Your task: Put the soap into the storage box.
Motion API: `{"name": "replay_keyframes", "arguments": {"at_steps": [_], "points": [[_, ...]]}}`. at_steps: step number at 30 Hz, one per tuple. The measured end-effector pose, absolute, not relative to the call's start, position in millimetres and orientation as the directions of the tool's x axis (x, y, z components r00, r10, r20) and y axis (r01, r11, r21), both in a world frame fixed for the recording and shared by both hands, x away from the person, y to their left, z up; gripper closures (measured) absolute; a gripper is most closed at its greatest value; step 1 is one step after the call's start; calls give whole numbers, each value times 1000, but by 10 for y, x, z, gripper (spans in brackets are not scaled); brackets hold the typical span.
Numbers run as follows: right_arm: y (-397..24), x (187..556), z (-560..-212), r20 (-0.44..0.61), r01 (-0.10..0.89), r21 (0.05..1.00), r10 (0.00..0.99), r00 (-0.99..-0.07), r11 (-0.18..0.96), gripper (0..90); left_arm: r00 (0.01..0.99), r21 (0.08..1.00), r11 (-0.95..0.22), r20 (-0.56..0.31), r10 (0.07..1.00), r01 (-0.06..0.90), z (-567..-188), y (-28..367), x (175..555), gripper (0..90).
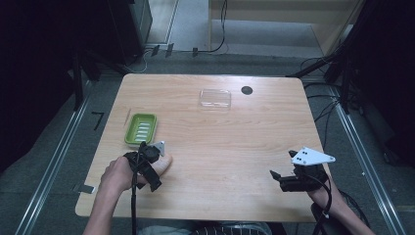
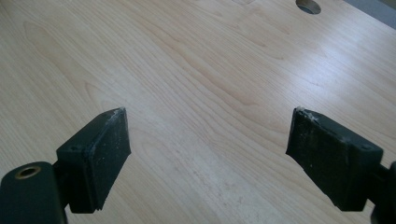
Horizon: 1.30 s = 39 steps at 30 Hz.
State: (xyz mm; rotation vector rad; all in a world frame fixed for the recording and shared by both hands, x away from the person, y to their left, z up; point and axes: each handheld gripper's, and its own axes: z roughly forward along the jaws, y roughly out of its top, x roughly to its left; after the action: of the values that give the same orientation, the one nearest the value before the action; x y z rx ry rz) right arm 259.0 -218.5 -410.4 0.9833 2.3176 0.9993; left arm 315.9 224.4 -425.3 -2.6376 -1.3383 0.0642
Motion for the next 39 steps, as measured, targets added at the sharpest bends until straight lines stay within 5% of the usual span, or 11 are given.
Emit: {"name": "replay_keyframes", "arguments": {"at_steps": [39], "points": [[-2196,2591,-4102,-102,438,756,749,-654,486,134,524,-75,-522,0,852,849,-4387,2026,3596,5]]}}
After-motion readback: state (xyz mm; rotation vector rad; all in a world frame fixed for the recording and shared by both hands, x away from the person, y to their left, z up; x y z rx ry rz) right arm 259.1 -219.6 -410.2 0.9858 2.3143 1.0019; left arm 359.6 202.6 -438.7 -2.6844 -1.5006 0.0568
